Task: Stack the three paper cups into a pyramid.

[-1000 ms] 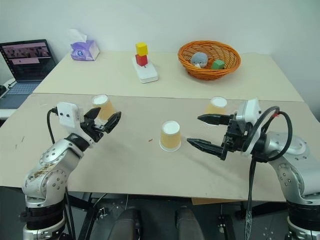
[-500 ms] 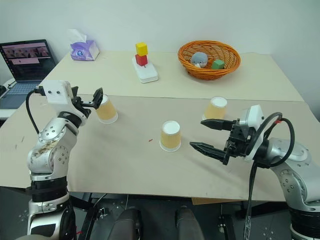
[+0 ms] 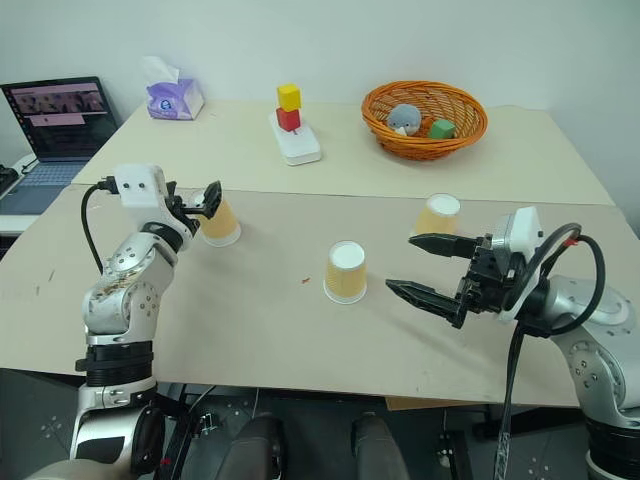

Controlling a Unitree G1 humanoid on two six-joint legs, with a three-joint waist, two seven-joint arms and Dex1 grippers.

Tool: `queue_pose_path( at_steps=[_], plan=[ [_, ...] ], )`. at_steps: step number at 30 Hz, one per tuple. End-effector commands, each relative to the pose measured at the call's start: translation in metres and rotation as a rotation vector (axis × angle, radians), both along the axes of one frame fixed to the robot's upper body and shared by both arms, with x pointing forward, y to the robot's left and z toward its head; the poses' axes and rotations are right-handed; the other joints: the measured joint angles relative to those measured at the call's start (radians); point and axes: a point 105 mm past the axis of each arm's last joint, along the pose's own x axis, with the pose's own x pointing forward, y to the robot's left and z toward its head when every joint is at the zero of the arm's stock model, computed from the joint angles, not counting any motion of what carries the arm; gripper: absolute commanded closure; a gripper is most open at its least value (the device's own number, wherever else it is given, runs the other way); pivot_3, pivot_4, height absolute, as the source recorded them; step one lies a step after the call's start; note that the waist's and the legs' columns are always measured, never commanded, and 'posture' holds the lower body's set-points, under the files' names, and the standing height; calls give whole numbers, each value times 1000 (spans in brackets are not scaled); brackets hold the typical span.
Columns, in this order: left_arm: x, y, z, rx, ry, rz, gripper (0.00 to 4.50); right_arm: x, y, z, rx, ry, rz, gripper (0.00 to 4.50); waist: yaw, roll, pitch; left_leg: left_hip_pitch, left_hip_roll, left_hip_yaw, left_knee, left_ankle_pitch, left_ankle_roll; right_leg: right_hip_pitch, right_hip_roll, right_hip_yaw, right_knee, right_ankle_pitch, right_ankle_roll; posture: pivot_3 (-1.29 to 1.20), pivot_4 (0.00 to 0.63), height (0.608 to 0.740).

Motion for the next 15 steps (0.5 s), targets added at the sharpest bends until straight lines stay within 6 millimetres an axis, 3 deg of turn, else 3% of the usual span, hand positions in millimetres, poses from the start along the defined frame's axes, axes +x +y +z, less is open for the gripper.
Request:
queue_pose_path(
  at_steps=[1,15],
  plan=[
    [0,0,15,9,-52,24,52,-6,0,12,-2,-50,11,0,0,0,0,0,0,0,0,0,0,0,0,0,0,0,0,0,150,652],
    [5,-2,-5,6,18,35,52,-5,-1,12,-5,-47,8,0,0,0,0,-1,-1,-1,0,0,-1,0,-1,-1,0,0,0,0,150,652]
  ],
)
